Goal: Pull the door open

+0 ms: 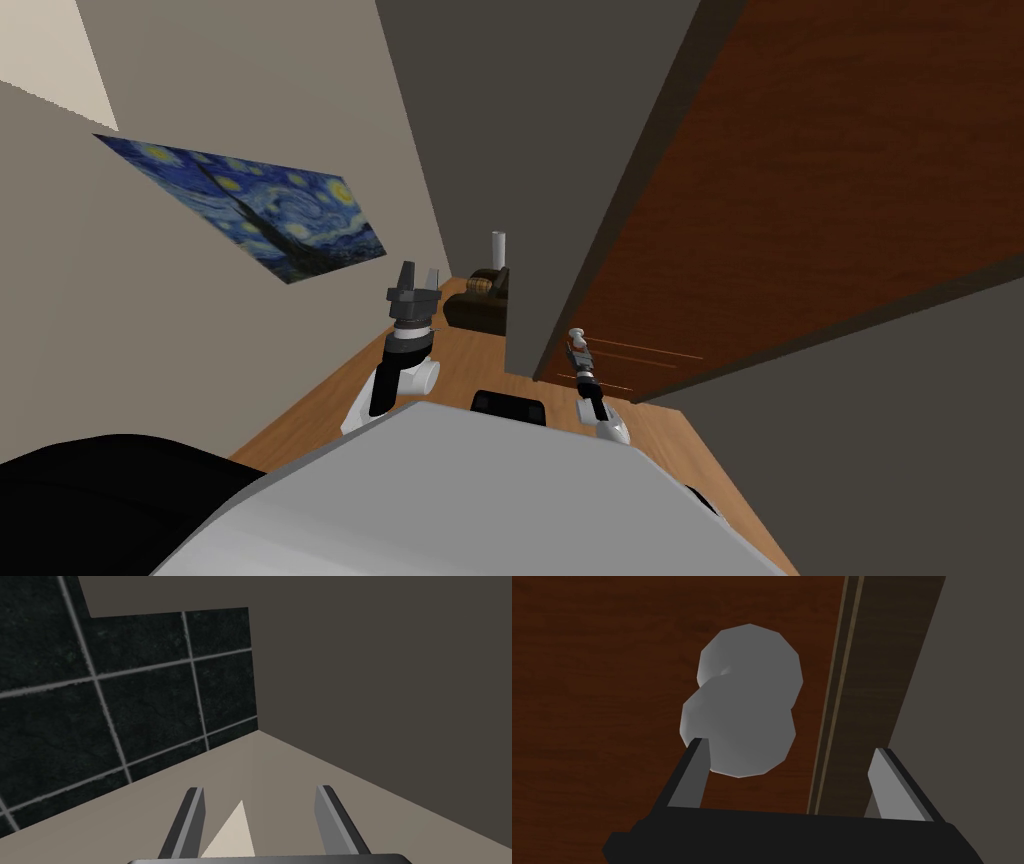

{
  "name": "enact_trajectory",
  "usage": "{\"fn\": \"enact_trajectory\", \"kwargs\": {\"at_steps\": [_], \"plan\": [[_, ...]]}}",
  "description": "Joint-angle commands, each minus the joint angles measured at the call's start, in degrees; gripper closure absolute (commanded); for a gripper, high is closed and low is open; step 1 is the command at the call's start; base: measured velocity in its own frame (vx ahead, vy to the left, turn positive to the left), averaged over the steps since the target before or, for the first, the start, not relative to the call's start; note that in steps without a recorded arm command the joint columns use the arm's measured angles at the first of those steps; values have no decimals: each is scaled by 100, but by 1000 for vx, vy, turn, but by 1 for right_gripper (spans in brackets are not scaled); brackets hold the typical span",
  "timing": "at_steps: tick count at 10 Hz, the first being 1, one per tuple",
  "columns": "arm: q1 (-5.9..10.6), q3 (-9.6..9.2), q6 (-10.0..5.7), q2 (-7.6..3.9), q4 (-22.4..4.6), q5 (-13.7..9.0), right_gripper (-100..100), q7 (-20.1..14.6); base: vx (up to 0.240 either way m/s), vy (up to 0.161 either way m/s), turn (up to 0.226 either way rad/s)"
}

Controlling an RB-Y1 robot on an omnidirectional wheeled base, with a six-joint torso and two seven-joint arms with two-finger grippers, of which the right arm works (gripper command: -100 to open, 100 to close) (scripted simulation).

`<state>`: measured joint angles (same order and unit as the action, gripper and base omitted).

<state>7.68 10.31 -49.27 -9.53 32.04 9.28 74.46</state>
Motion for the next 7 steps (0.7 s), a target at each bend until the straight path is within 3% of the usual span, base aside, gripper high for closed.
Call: {"fn": "enact_trajectory", "kwargs": {"at_steps": [1, 3, 4, 5, 7], "plan": [[286, 99, -211, -106, -286, -44, -100, 53, -1, -22, 3], [294, 99, -211, -106, -377, -44, -100, 53, -6, -1, -4], [174, 49, -173, 8, -339, -17, -100, 67, -21, 22, 3], [174, 49, -173, 8, -339, -17, 100, 67, -16, 4, -33], [174, 49, -173, 8, -339, -17, 100, 67, -2, -11, 1]]}}
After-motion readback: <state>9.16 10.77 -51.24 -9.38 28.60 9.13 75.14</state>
